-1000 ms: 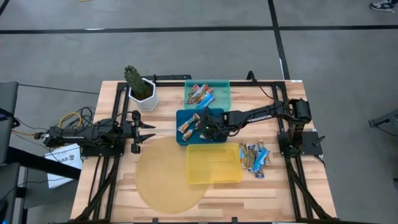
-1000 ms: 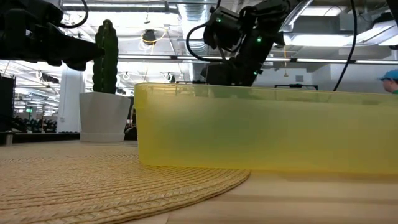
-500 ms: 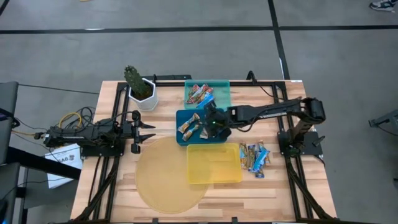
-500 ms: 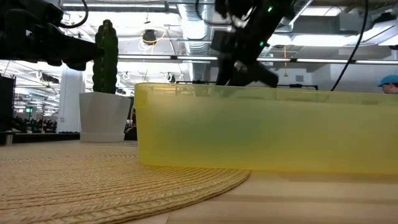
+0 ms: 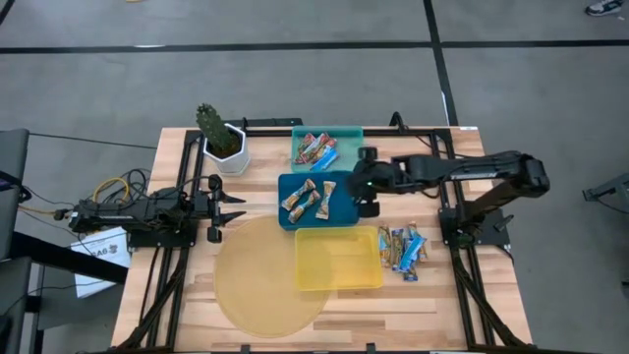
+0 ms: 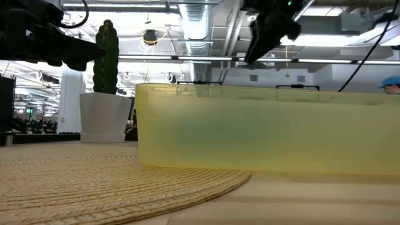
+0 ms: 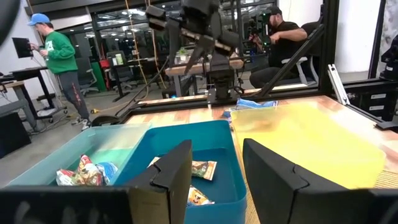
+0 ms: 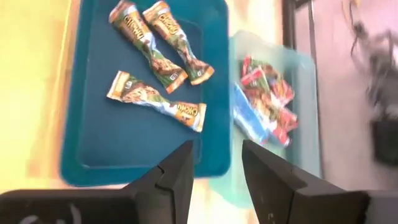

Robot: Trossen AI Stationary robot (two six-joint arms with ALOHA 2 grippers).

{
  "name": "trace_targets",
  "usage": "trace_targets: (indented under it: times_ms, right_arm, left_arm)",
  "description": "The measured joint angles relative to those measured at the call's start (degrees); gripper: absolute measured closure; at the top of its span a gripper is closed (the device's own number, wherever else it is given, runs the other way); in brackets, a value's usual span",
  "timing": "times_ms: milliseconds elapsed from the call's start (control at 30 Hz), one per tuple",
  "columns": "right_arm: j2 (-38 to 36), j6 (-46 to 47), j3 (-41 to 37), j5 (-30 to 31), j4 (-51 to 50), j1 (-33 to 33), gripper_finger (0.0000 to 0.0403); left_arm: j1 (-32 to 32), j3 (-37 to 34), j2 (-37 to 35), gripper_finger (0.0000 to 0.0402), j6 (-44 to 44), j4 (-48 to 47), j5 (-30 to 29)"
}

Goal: Pick and place Granola Bars by type
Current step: Put the blue granola bar into the yellow bin

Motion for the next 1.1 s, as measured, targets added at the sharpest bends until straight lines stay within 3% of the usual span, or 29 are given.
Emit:
trace_targets:
  times_ms: [333,533,700,1100]
  right_arm:
    - [-4.3,40.1,0.0,0.3,-10.4,-0.1,0.0274]
    - [-5.3,59.8,0.0,-6.2,-18.0,-0.1,0.0274]
    - [-5.3,68.9,0.0,-9.5,-21.1,0.7,0.0274]
    - [-5.3,81.0,0.0,-9.6,-23.0,5.0,0.0274]
  left_arm:
    - [0.0,0.0,0.0,0.0264,-0.2,0.0,0.0]
    - [0.0,0.0,0.0,0.0264,-0.1,0.0,0.0]
    - [0.0,0.0,0.0,0.0264,0.1,0.0,0.0]
    - [0.0,0.0,0.0,0.0264,0.2,0.0,0.0]
